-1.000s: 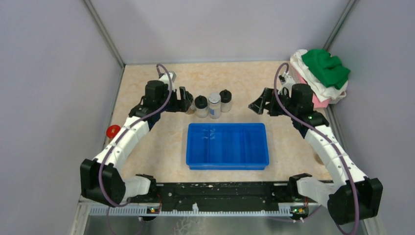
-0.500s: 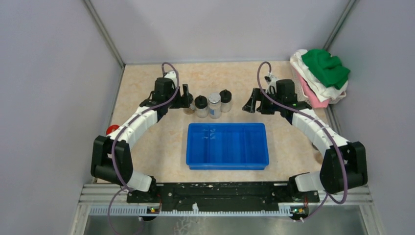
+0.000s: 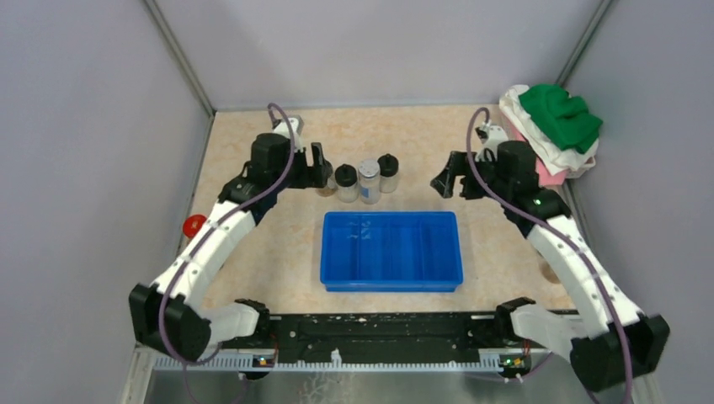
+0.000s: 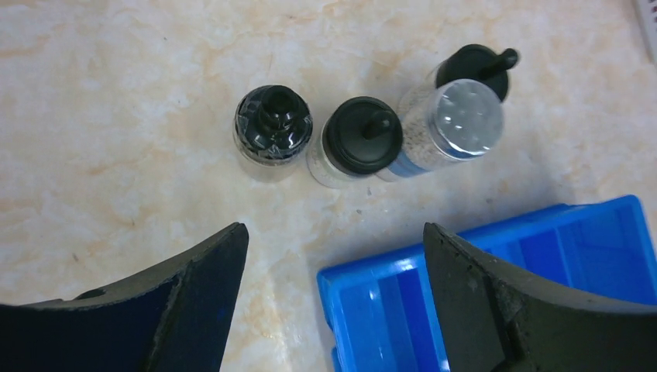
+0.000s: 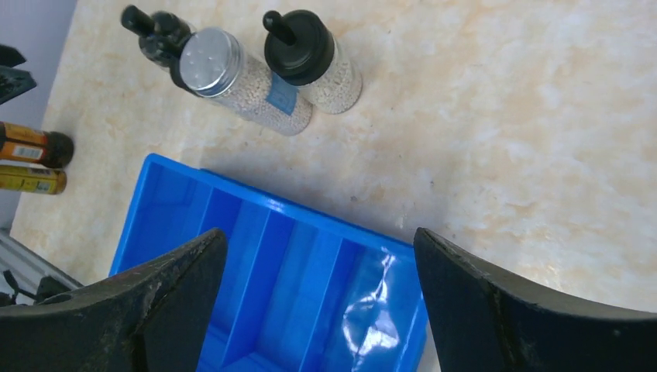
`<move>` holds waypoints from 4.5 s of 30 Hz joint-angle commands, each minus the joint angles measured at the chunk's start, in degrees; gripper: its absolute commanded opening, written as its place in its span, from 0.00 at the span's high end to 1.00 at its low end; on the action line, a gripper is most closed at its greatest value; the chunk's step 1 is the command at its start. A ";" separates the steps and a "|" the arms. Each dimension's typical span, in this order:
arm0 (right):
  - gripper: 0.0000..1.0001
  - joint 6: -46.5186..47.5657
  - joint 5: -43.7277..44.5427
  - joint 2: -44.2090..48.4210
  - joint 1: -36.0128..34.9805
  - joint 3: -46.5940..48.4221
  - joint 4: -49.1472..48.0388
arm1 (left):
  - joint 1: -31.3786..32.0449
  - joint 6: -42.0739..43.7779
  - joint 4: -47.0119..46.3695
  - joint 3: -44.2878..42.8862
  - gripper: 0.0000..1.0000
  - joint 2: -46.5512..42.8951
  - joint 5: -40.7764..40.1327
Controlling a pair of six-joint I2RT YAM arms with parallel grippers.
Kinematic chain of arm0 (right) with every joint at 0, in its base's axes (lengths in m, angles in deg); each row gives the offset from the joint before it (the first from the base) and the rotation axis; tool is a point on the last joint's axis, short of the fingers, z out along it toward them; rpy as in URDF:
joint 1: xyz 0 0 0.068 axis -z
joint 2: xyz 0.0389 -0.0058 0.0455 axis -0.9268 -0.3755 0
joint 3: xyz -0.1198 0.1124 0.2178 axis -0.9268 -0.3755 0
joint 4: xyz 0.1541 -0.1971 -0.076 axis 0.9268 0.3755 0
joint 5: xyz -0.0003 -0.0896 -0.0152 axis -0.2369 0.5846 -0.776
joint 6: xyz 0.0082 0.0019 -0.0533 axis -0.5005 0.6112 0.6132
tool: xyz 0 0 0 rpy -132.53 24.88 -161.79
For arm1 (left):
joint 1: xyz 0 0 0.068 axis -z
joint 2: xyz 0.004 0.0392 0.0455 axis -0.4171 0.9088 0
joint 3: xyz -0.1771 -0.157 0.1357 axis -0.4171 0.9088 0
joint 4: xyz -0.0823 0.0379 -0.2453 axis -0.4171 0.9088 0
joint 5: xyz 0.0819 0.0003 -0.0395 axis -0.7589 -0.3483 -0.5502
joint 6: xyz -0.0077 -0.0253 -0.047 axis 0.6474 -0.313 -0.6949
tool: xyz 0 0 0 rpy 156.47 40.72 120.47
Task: Organize the condiment bottles
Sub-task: Pick up the bottle from the center of the board, then place the bottle in the storage box.
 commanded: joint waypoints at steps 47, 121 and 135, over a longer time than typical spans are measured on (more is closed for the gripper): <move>0.17 -2.59 5.39 -7.53 -2.68 6.11 1.13 | -8.34 0.53 -9.30 8.00 0.09 -3.95 0.65; 0.16 -3.55 4.67 -16.38 -1.96 -1.67 -12.39 | 8.28 0.68 0.12 -7.64 0.67 4.01 -7.62; 0.16 -3.73 5.01 -12.24 -1.95 -2.71 -10.30 | 30.85 -6.07 3.46 -5.47 0.67 4.90 -12.50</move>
